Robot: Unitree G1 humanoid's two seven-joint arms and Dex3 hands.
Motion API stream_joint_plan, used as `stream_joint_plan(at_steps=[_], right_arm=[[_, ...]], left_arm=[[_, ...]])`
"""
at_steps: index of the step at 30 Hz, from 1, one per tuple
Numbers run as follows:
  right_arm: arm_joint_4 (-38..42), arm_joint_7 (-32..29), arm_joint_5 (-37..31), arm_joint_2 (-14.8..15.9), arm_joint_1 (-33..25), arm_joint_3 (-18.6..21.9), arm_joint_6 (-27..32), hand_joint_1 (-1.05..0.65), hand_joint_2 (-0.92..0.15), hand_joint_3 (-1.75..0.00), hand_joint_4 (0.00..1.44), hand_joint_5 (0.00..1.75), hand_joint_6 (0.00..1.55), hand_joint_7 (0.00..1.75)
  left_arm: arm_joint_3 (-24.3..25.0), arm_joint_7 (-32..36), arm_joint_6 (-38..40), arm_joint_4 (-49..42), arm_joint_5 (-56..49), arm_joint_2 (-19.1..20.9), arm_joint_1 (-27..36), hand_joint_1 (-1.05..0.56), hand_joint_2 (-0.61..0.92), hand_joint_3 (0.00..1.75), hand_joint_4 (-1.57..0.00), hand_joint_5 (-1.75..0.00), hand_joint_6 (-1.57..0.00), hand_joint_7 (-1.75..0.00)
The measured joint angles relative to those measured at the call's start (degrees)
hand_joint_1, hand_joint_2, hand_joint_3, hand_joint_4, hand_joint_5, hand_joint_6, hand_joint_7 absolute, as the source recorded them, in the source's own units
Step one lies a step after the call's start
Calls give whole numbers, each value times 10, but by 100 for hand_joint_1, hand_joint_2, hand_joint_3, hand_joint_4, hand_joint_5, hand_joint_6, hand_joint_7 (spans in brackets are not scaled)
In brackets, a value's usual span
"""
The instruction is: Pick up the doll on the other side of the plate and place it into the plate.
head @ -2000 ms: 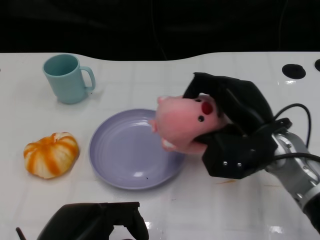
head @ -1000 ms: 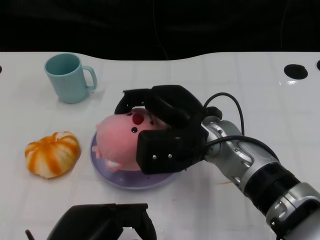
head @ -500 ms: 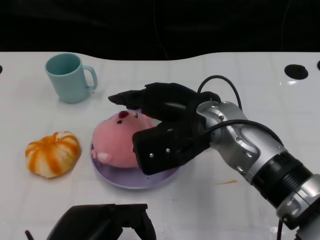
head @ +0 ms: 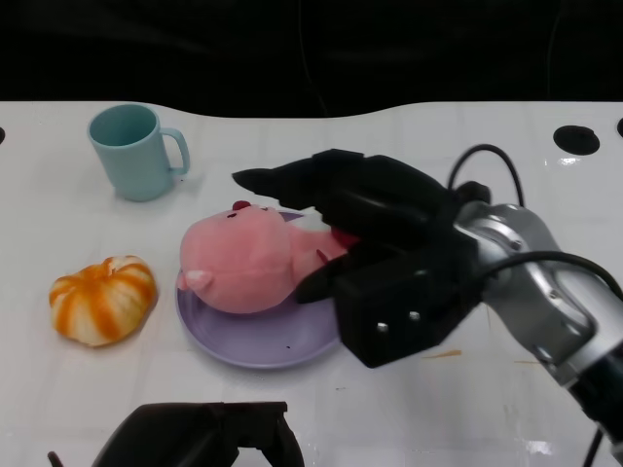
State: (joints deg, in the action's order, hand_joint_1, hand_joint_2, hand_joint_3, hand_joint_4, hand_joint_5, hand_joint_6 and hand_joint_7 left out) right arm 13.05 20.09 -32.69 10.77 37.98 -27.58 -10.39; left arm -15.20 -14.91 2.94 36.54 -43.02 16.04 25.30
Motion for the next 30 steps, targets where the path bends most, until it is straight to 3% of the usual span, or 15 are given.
stream_joint_plan(at_steps=[7,10,16,19,20,22,23,25,30], right_arm=[[-59,-12,40,24,-76,45,-16,-62,-92,-11,48,59,53,19],[-85,-21,70,27,-115,70,-32,-49,-92,-7,62,80,70,26],[-119,-27,128,39,-193,116,-58,-24,-91,-4,78,118,92,44],[-131,-28,149,48,-223,137,-66,-16,-90,-7,80,134,96,55],[-134,-27,157,51,-233,142,-66,-11,-87,-16,80,142,97,62],[-142,-24,176,56,-255,155,-67,-6,-60,-71,81,151,95,75],[-143,-22,185,61,-264,160,-69,-5,-54,-85,82,155,96,78],[-146,-18,191,71,-279,169,-74,-4,-48,-99,84,161,96,83],[-187,0,204,97,-319,195,-58,4,-38,-128,90,154,95,97]], left_arm=[[5,0,-4,0,2,1,3,-28,92,34,-69,-156,-75,-93],[8,0,-9,-1,2,3,1,-29,92,36,-68,-158,-73,-95],[14,-2,-7,-3,3,3,-6,-29,92,37,-66,-158,-72,-96],[14,-4,-2,-3,6,2,-10,-29,92,36,-66,-158,-72,-97],[14,-6,-1,-3,8,2,-11,-29,92,36,-65,-157,-71,-97],[14,-7,1,-3,13,2,-12,-30,92,36,-66,-156,-71,-97],[15,-7,3,-3,15,2,-13,-30,92,36,-66,-156,-72,-97],[16,-7,5,-3,20,3,-14,-30,92,36,-67,-156,-72,-97],[17,-7,5,-6,22,6,-16,-30,92,36,-67,-156,-72,-96]])
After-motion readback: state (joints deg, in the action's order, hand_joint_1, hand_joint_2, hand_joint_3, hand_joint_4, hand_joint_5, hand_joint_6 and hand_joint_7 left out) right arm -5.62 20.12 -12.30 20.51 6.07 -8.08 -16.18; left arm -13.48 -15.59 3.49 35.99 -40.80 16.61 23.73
